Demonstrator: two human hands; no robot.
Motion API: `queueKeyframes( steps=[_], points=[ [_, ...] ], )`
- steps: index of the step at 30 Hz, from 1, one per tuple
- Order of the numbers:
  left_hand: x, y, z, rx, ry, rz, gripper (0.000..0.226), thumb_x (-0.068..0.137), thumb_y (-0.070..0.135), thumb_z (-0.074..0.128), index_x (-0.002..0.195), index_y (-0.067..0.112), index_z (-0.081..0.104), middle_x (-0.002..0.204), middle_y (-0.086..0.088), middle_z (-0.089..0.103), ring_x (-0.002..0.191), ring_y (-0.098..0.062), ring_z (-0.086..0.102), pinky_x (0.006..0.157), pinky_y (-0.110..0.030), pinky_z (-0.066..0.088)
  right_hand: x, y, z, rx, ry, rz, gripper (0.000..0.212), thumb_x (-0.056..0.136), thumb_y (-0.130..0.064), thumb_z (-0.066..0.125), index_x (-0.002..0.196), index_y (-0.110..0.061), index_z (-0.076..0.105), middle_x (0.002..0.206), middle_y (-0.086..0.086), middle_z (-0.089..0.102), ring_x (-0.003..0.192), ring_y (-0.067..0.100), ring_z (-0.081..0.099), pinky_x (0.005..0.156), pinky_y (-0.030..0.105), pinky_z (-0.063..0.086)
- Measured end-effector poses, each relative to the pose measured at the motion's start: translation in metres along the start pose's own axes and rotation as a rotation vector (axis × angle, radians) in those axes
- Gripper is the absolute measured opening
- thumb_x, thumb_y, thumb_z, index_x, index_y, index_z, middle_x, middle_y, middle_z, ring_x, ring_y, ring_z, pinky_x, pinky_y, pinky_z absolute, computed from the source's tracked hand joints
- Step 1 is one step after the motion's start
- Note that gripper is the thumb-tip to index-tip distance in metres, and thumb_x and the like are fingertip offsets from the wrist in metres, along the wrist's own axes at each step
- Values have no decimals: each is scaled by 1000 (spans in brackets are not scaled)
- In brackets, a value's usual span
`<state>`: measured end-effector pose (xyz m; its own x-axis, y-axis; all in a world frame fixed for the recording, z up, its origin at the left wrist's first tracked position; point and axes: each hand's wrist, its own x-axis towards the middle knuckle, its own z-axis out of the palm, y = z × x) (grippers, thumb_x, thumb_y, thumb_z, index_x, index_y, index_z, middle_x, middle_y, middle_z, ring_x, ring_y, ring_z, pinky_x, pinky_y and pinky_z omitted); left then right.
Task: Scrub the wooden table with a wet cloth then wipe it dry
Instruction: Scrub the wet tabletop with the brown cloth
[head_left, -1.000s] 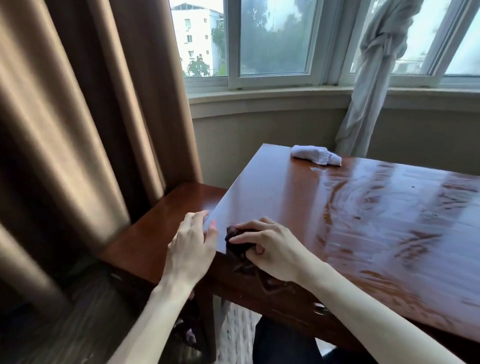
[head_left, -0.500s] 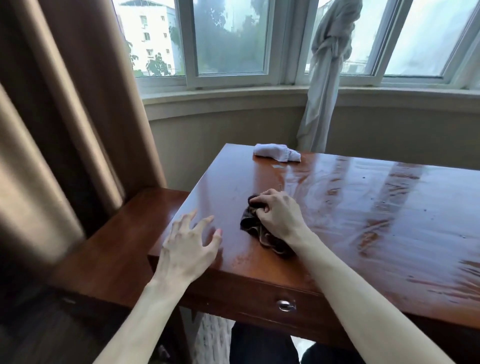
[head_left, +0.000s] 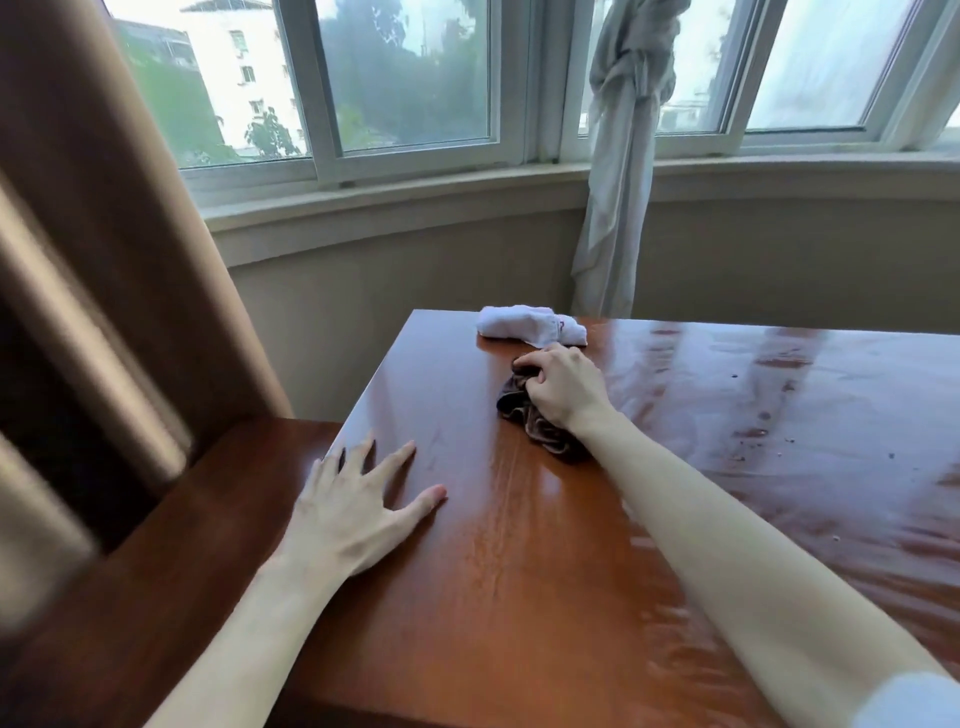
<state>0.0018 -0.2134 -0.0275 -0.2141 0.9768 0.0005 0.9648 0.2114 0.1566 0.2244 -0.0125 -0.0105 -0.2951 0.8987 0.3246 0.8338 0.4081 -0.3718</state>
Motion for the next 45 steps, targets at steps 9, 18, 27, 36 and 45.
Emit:
queueKeyframes(
  steps=[9,18,27,36,45],
  points=[
    [0,8,-11,-30,-76,-56,85,75,95,23,152,60,15,167,8,12,154,-23,5,123,-47,15,36,10,9,-33,-17,32,42,86,-18,55,118,-35,76,130,1,64,115,30,58,90,40,52],
    [16,20,-29,107,-226,-45,92,78,93,29,156,46,19,162,-6,26,147,-33,29,116,-49,30,-125,-19,-26,29,-106,-295,48,81,-33,49,123,-42,70,127,-16,61,104,18,53,83,39,56],
    [91,108,-46,-14,-151,254,69,96,59,47,157,45,18,168,-2,10,153,-24,16,121,-43,19,-48,46,-32,-33,9,90,46,87,-19,53,126,-38,69,117,-3,64,115,26,56,89,38,50],
    [253,112,3,-159,105,283,73,90,25,62,156,29,31,164,-5,26,151,-28,19,119,-39,23,30,82,-3,-58,84,93,46,85,-20,53,125,-37,69,114,-5,65,109,23,56,87,39,52],
    [322,112,10,-258,310,369,32,92,29,56,123,28,63,101,-3,67,99,-31,60,81,-44,51,65,91,9,-33,109,80,46,84,-22,54,124,-39,70,117,-10,65,109,21,57,82,32,45]
  ],
)
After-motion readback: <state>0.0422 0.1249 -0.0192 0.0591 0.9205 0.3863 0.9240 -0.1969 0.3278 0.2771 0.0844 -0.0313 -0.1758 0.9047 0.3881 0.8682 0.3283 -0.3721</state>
